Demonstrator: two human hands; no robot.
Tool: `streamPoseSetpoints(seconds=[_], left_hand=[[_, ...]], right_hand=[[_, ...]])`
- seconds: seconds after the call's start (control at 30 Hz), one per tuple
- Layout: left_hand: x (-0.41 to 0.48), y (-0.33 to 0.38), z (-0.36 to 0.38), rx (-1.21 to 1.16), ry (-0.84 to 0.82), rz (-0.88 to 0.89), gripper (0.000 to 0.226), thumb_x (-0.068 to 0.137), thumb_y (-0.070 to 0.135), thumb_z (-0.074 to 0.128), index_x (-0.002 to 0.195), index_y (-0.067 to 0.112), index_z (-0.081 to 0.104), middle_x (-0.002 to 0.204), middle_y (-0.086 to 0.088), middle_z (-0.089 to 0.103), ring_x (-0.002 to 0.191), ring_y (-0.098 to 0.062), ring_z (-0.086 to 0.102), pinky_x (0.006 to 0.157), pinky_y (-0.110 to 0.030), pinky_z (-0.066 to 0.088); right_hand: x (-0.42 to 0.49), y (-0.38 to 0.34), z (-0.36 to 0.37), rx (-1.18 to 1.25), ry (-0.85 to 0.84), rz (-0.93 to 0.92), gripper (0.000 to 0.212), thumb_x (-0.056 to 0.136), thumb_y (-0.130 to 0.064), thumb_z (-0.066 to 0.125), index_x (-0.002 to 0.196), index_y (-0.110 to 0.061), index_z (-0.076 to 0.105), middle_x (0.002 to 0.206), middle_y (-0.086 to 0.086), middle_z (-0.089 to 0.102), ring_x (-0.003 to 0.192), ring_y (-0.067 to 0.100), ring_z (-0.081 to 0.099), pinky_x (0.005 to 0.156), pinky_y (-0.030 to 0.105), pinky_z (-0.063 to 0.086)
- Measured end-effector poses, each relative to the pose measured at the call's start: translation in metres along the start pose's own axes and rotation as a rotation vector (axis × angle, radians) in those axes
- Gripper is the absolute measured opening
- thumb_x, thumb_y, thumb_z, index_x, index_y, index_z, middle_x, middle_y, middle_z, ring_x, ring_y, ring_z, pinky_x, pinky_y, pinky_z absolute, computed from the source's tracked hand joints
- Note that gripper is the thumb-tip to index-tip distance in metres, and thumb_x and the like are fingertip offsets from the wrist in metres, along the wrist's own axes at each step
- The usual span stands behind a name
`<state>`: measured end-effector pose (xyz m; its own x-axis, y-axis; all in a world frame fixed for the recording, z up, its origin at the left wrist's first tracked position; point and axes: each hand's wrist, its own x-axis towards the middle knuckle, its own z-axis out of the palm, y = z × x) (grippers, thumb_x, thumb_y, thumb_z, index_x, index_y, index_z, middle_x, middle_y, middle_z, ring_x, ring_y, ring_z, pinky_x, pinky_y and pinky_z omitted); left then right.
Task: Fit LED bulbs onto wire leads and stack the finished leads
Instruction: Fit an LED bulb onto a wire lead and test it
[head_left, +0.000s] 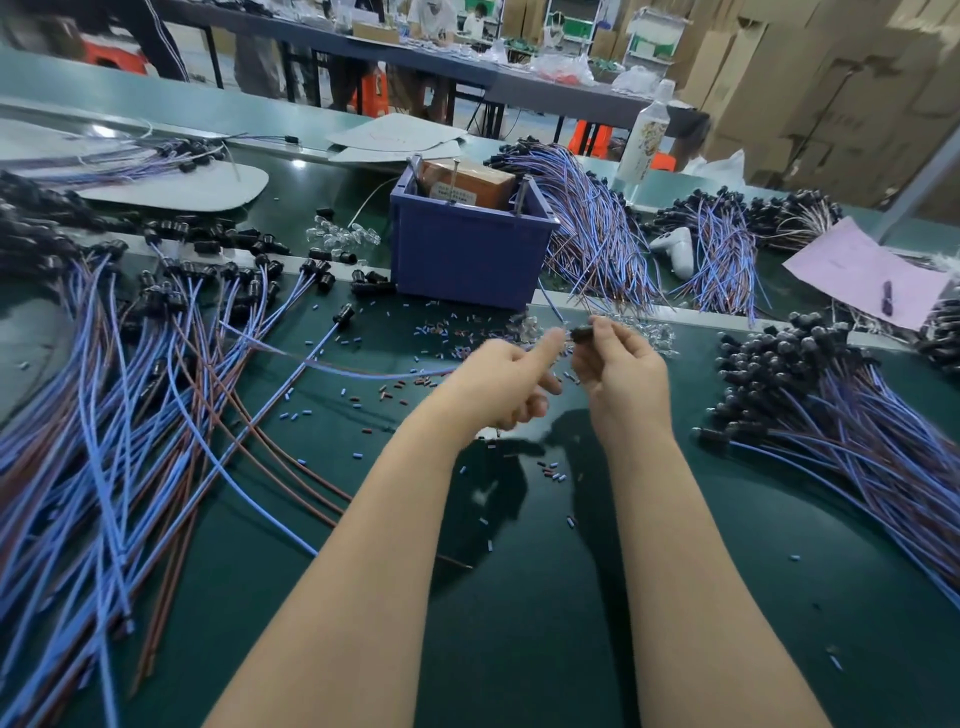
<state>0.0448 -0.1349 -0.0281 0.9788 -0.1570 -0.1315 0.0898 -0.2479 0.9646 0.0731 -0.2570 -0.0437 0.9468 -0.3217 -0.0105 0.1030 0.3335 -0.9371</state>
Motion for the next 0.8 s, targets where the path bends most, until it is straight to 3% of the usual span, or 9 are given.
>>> streamPoseSetpoints(seconds=[0.1, 0.2, 0.3, 0.4, 0.53, 0.6, 0.67, 0.73, 0.8], left_hand=[[0.004, 0.000, -0.001, -0.553, -0.006, -0.207, 0.042, 0.096, 0.051, 0.041, 0.096, 0.010, 0.050, 0.040, 0.006, 0.049, 0.032, -0.003, 0.033, 0.035, -0.011, 0.026], [0.010, -0.006, -0.019, -0.995, 0.255, -0.058, 0.021, 0.100, 0.030, 0.043, 0.086, 0.015, 0.045, 0.043, 0.008, 0.042, 0.034, -0.002, 0.029, 0.036, -0.012, 0.022], [0.012, -0.012, -0.032, -1.122, 0.449, 0.075, 0.022, 0.100, 0.022, 0.046, 0.080, 0.013, 0.053, 0.052, 0.007, 0.044, 0.040, -0.001, 0.035, 0.038, -0.012, 0.030], [0.013, -0.013, -0.031, -0.959, 0.500, 0.123, 0.023, 0.100, 0.013, 0.045, 0.081, 0.014, 0.058, 0.057, 0.009, 0.060, 0.046, 0.002, 0.049, 0.048, -0.012, 0.044], [0.017, -0.019, -0.023, -0.501, 0.569, 0.159, 0.029, 0.099, 0.008, 0.043, 0.076, 0.014, 0.059, 0.052, 0.010, 0.063, 0.042, 0.004, 0.049, 0.049, -0.011, 0.045], [0.017, -0.020, -0.018, -0.362, 0.515, 0.154, 0.030, 0.098, 0.009, 0.045, 0.072, 0.015, 0.058, 0.048, 0.011, 0.062, 0.040, 0.004, 0.048, 0.049, -0.013, 0.044], [0.016, -0.019, -0.012, -0.213, 0.451, 0.176, 0.029, 0.096, 0.011, 0.048, 0.070, 0.016, 0.059, 0.056, 0.008, 0.063, 0.044, 0.003, 0.050, 0.054, -0.019, 0.043], [0.015, -0.018, -0.009, -0.086, 0.417, 0.198, 0.024, 0.094, 0.014, 0.051, 0.073, 0.015, 0.062, 0.067, 0.001, 0.065, 0.062, -0.008, 0.061, 0.066, -0.027, 0.048], [0.014, -0.019, -0.009, -0.017, 0.436, 0.205, 0.019, 0.093, 0.017, 0.052, 0.079, 0.014, 0.065, 0.076, -0.004, 0.068, 0.080, -0.021, 0.066, 0.078, -0.032, 0.052]], right_hand=[[0.004, 0.001, -0.005, -0.042, 0.001, 0.023, 0.024, 0.097, -0.011, 0.050, 0.074, -0.014, 0.057, 0.054, -0.008, 0.061, 0.060, 0.008, 0.052, 0.057, 0.017, 0.046], [0.008, 0.000, -0.013, -0.170, 0.014, 0.050, 0.025, 0.098, -0.015, 0.050, 0.074, -0.014, 0.057, 0.059, -0.005, 0.060, 0.057, 0.007, 0.052, 0.052, 0.016, 0.045], [0.014, 0.001, -0.021, -0.438, 0.090, 0.011, 0.026, 0.097, -0.020, 0.050, 0.072, -0.015, 0.055, 0.065, 0.002, 0.057, 0.060, 0.015, 0.050, 0.058, 0.026, 0.043], [0.013, -0.003, -0.026, -0.798, 0.186, -0.079, 0.026, 0.092, -0.024, 0.049, 0.071, -0.011, 0.057, 0.068, 0.005, 0.057, 0.074, 0.026, 0.052, 0.067, 0.029, 0.037], [0.002, -0.007, -0.022, -1.120, 0.189, -0.225, 0.021, 0.090, -0.021, 0.049, 0.084, -0.009, 0.065, 0.084, 0.011, 0.066, 0.082, 0.029, 0.053, 0.070, 0.030, 0.037], [-0.004, -0.005, -0.010, -1.112, 0.085, -0.383, 0.025, 0.094, -0.022, 0.049, 0.096, -0.007, 0.069, 0.097, 0.012, 0.069, 0.091, 0.027, 0.058, 0.081, 0.031, 0.041], [-0.014, 0.000, 0.006, -1.003, -0.114, -0.478, 0.025, 0.096, -0.021, 0.049, 0.105, -0.006, 0.068, 0.101, 0.008, 0.069, 0.091, 0.018, 0.058, 0.081, 0.024, 0.039], [-0.024, 0.007, 0.020, -0.916, -0.281, -0.478, 0.023, 0.097, -0.017, 0.048, 0.106, -0.008, 0.068, 0.099, 0.004, 0.070, 0.090, 0.016, 0.061, 0.081, 0.024, 0.043], [-0.028, 0.014, 0.027, -0.856, -0.321, -0.468, 0.023, 0.097, -0.012, 0.046, 0.106, -0.009, 0.068, 0.097, 0.003, 0.071, 0.090, 0.018, 0.064, 0.086, 0.030, 0.048]])
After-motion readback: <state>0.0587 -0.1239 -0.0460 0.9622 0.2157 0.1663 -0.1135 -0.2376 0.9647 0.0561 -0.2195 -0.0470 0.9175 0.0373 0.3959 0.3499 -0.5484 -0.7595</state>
